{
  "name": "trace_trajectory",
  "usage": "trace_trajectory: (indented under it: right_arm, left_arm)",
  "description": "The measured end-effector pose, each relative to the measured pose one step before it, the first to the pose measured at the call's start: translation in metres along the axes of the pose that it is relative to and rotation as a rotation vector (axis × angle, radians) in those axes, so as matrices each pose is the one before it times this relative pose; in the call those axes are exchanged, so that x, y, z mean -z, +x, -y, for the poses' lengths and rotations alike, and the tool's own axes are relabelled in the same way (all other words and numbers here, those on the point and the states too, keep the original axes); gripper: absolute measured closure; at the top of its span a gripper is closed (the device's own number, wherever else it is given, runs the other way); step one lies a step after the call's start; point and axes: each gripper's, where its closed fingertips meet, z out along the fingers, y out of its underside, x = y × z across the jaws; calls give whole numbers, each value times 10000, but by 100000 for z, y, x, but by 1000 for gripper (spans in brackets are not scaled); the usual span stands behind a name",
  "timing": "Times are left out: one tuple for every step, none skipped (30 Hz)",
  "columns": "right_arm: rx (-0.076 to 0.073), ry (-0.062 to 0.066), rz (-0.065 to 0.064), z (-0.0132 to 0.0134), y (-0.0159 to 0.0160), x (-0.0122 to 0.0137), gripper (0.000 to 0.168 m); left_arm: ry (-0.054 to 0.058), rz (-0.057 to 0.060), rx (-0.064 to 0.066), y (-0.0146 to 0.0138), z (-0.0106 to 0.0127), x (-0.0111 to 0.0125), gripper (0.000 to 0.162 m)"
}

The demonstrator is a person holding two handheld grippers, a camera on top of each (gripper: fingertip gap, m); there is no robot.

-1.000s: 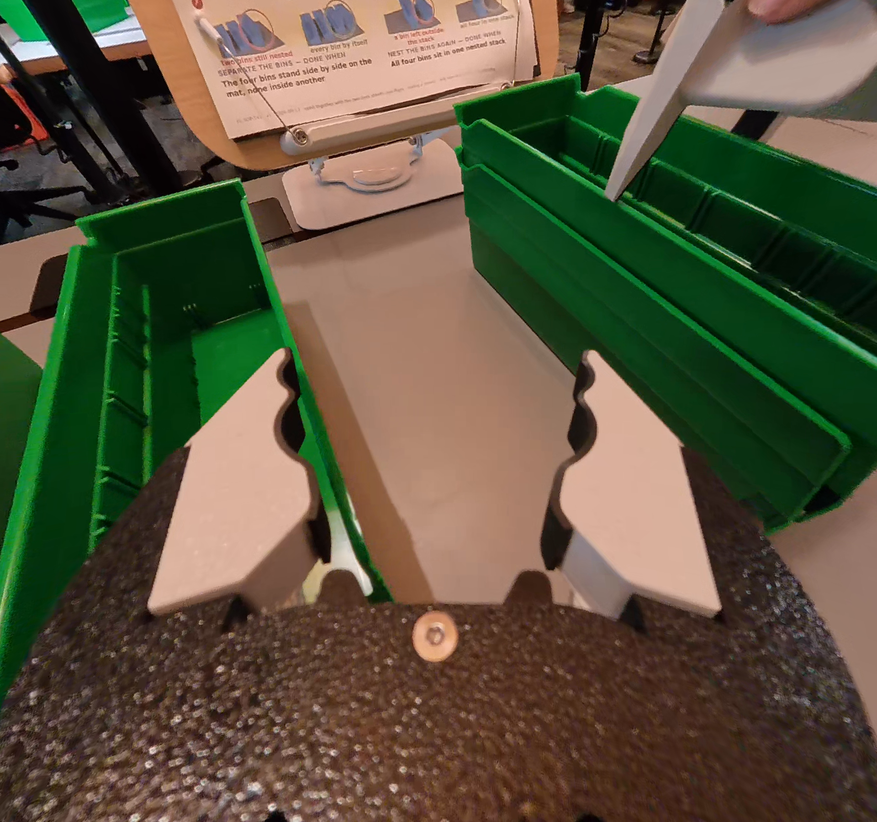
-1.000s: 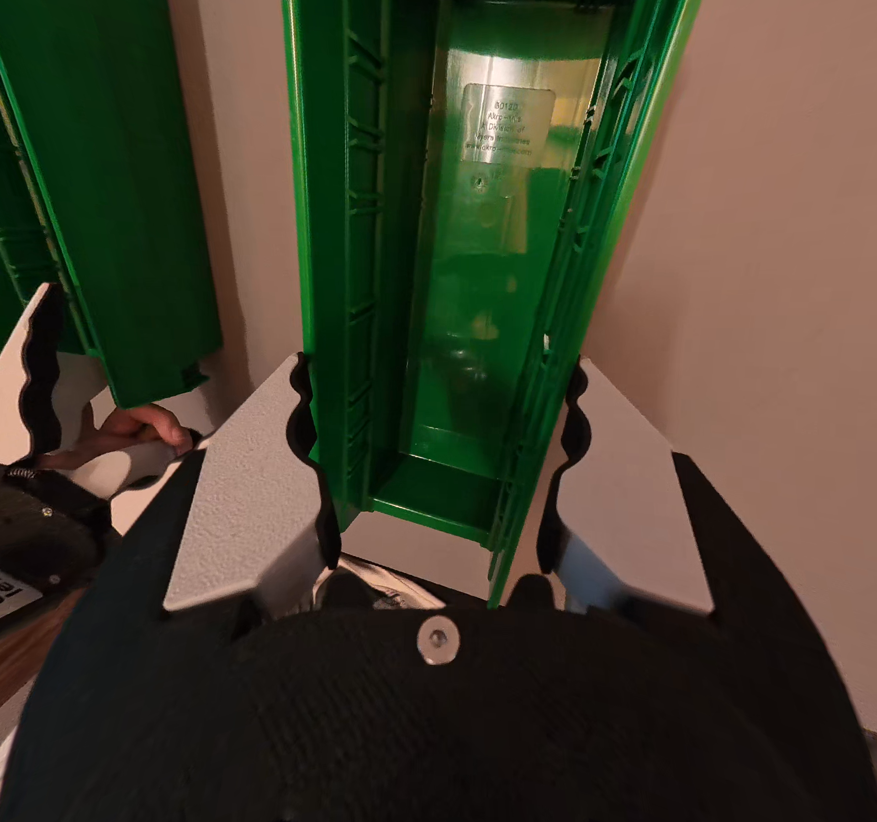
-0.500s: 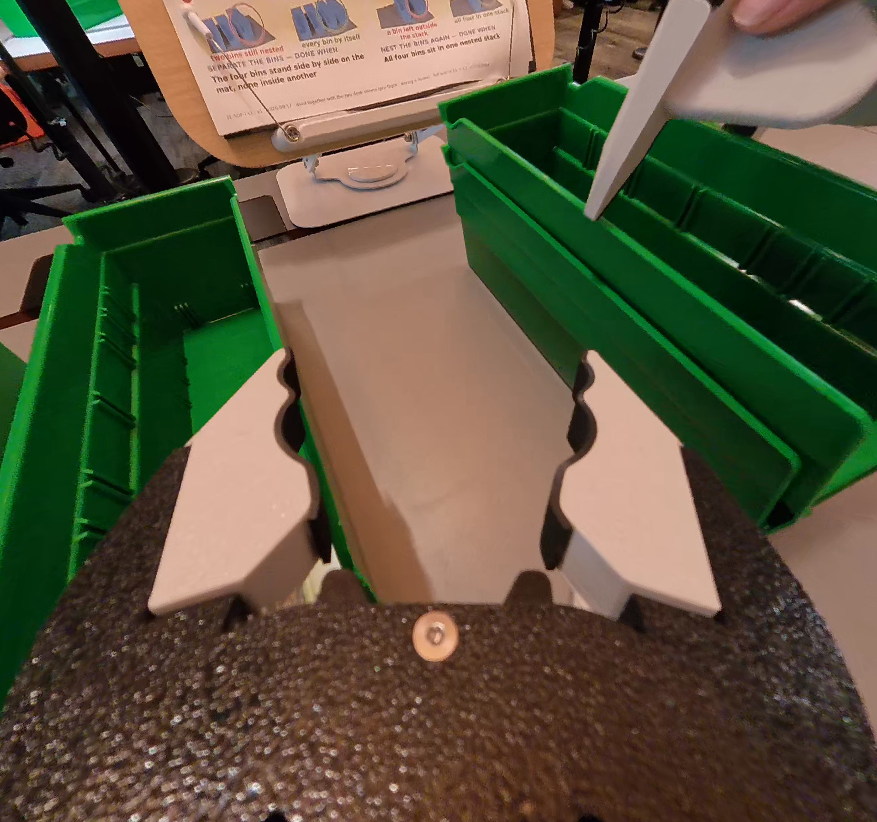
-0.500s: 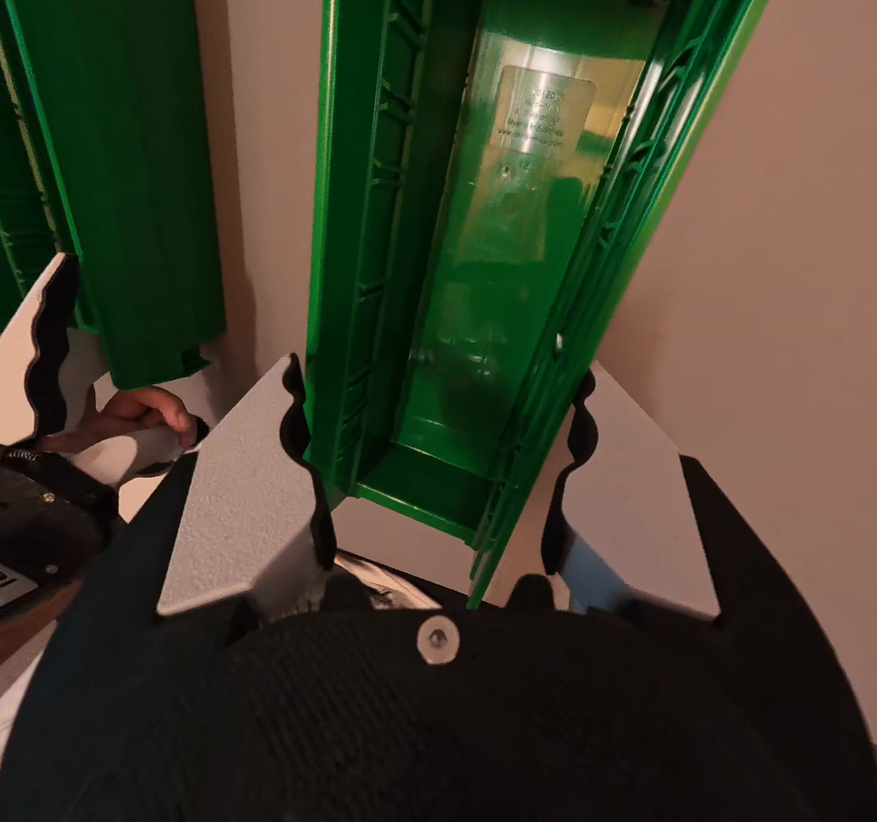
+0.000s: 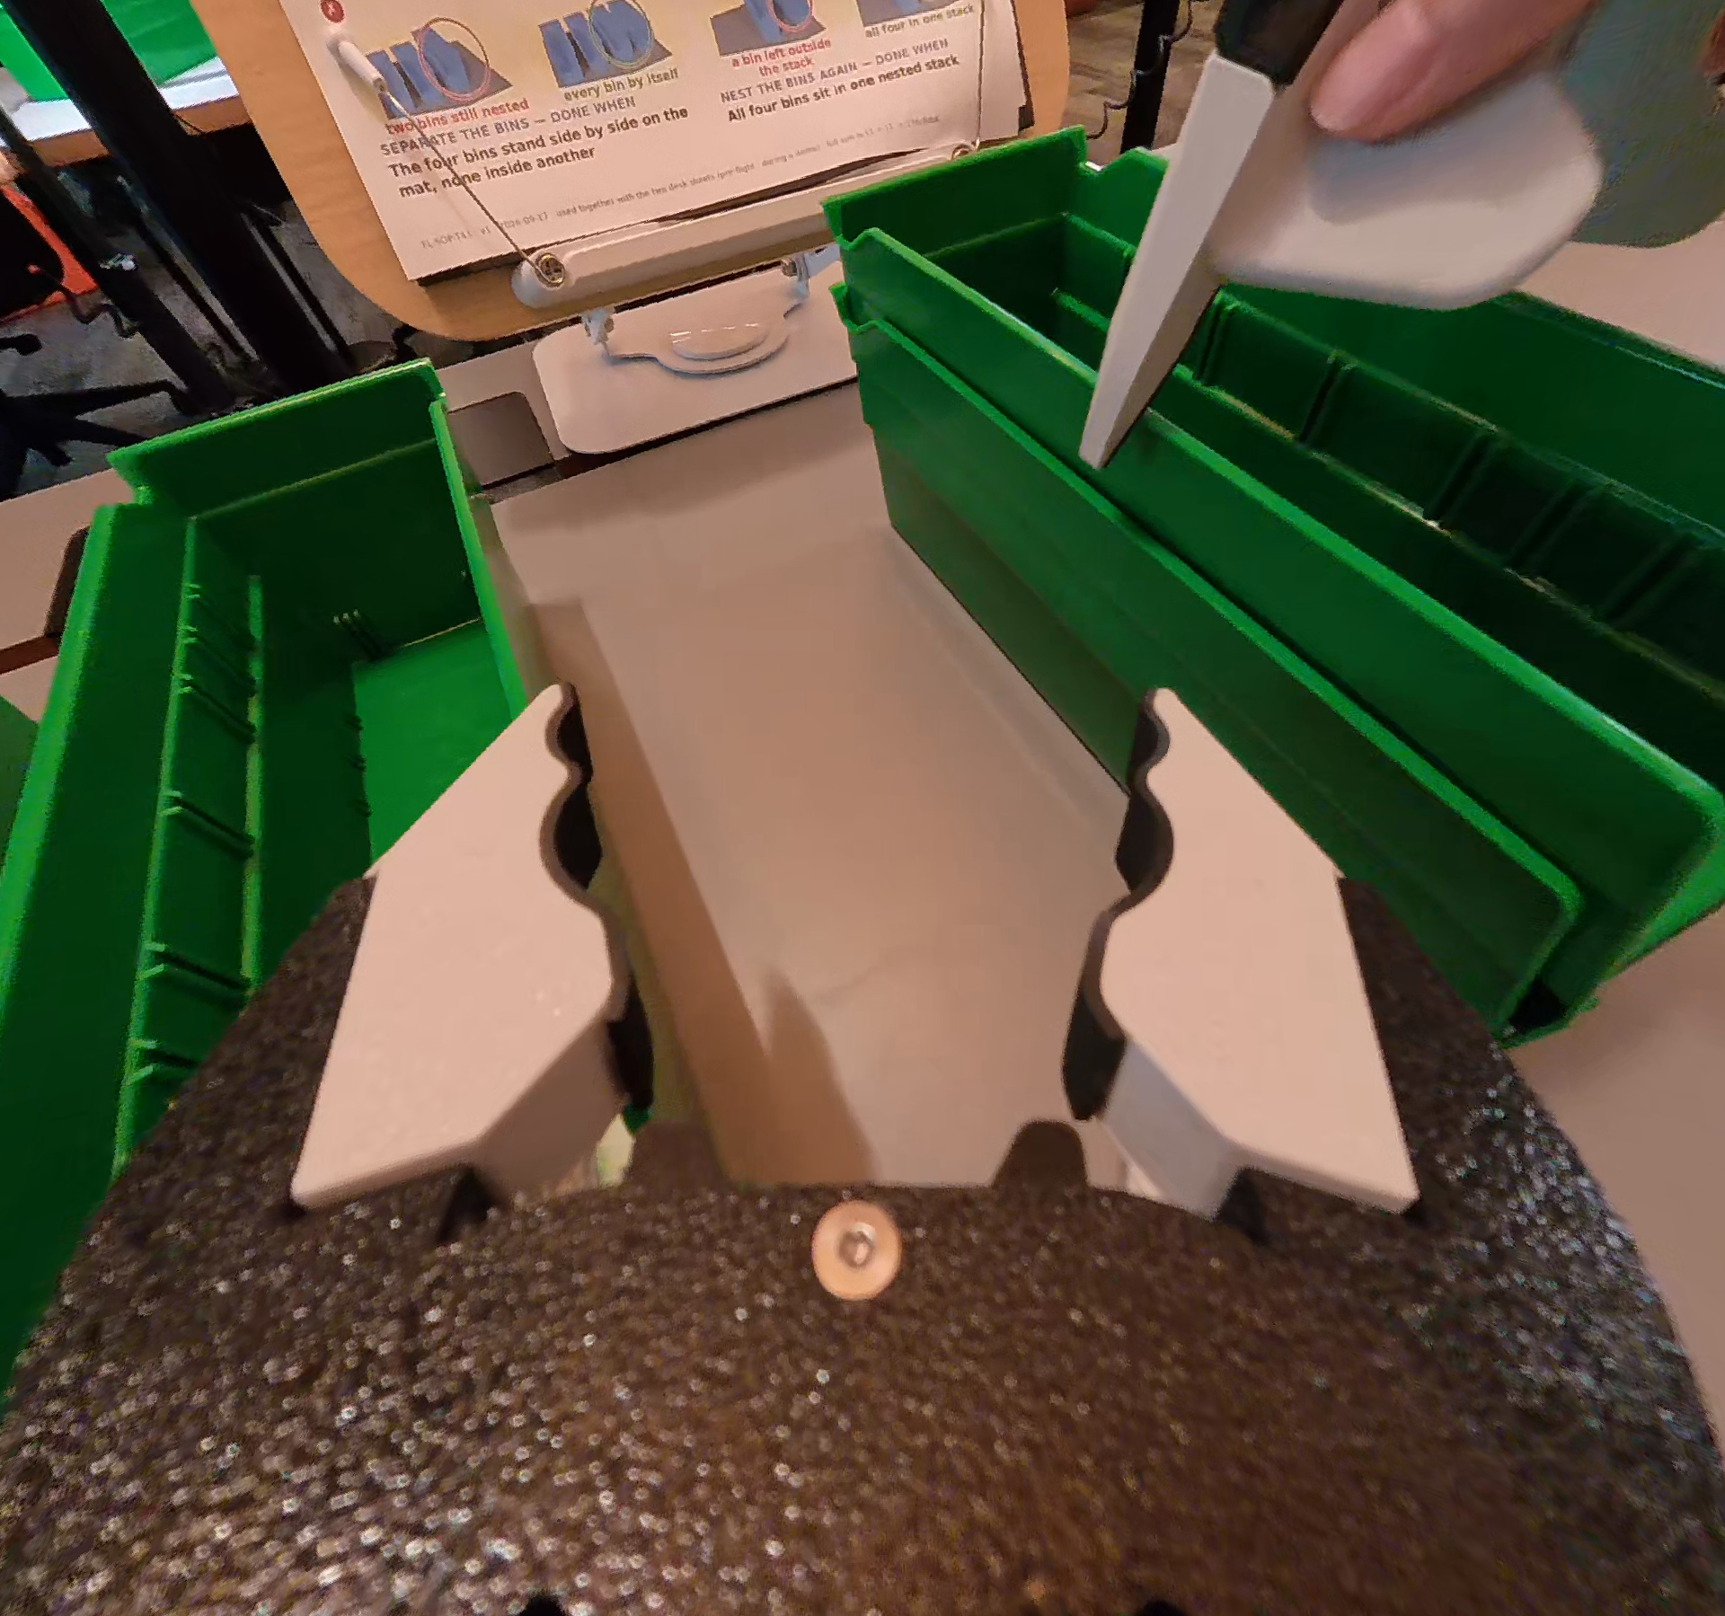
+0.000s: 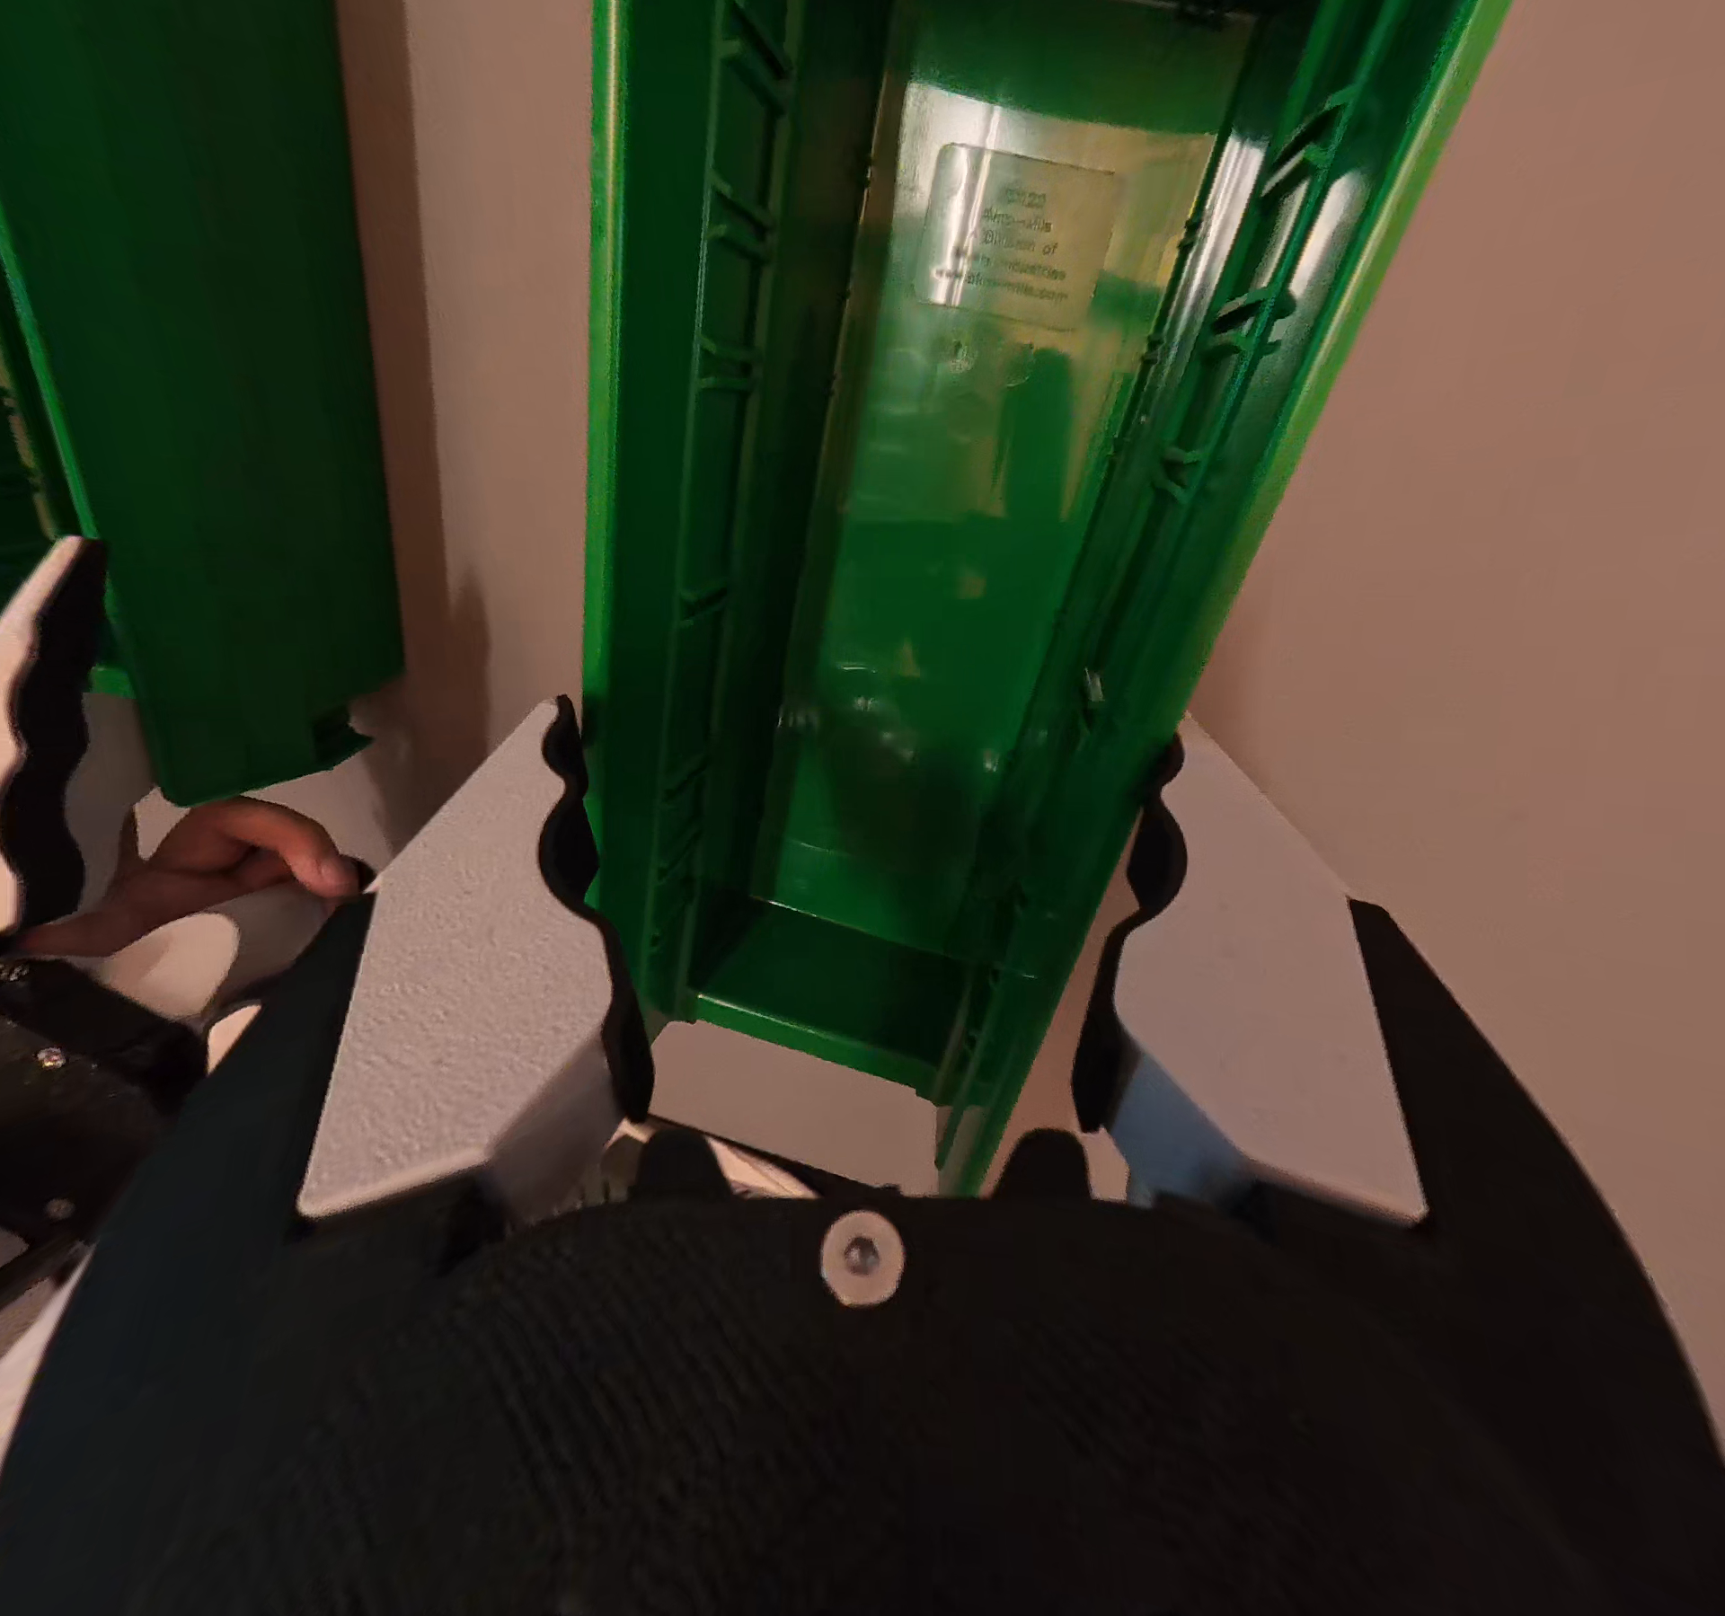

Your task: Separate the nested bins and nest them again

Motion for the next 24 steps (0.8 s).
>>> trace_trajectory:
  right_arm:
    - [185, -54, -115, -17, 22, -66, 50]
    - [145, -1, -34, 86, 32, -13, 50]
    - [115, -6, 1, 81, 51, -13, 51]
    - [150, -40, 12, 51, 69, 51, 52]
    - [166, -26, -55, 89, 244, 114, 52]
    - [271, 1, -113, 159, 368, 107, 51]
    - [118, 12, -152, 124, 494, 104, 50]
    - [-28, 31, -169, 111, 475, 141, 50]
    - [-7, 152, -203, 228, 395, 114, 50]
    - [-4, 227, -160, 279, 212, 65, 50]
    - [-19, 161, -102, 166, 52, -46, 50]
    - [-9, 28, -102, -14, 36, -109, 49]
    - [36, 7, -119, -31, -5, -133, 47]
    - [135, -74, -169, -161, -8, -219, 44]
    - [214, -155, -180, -285, 2, -297, 41]
    - [155, -173, -146, -289, 1, -308, 39]
    - [41, -91, -53, -117, 2, -221, 39]
    - [-62, 6, 28, 61, -2, -53, 40]
    - [6, -59, 29, 2, 12, 89, 44]
    - [42, -87, 25, -50, 12, 71, 47]
    - [-2, -77, 48, -46, 34, 57, 49]
    - [1, -57, 63, -53, 72, 59, 50]
    - [6, -40, 78, -41, 74, 60, 52]
    - [0, -39, 72, -31, 50, 69, 54]
  left_arm:
    - [-39, 26, -69, 10, -70, -20, 49]
    - [-37, 28, -30, -25, -70, -28, 49]
    - [-26, 17, 11, -11, -50, 2, 49]
    - [-2, 4, 31, 1, -2, 21, 49]
    - [13, -3, 23, 7, 39, 42, 49]
    - [15, 15, -3, -36, 50, 77, 49]
    - [37, 46, -25, -99, 95, 78, 49]
    - [38, 56, -18, -141, 93, 78, 49]
    - [21, 48, 16, -156, 58, 48, 49]
    - [13, 24, 47, -120, 31, 7, 49]
    - [8, 15, 63, -86, 18, -24, 50]
    - [-11, -1, 53, -37, -31, -55, 50]
    - [-22, -11, 20, 25, -61, -76, 50]
    - [-32, -6, -13, 56, -81, -65, 50]
    - [-46, -19, -37, 100, -115, -61, 50]
    - [-47, -21, -45, 103, -88, -47, 50]
    - [-26, -3, -39, 67, -50, -6, 50]
    - [1, -3, -29, 57, 28, 33, 51]
    - [27, -7, -13, 40, 87, 59, 51]
    - [36, -14, 2, 34, 98, 77, 51]
    - [16, -13, 8, 18, 53, 45, 51]
    - [-7, -6, 5, -5, 24, 26, 52]
    - [-15, -3, 2, -6, -2, 15, 52]
    - [-15, -15, -7, 19, -17, 1, 52]
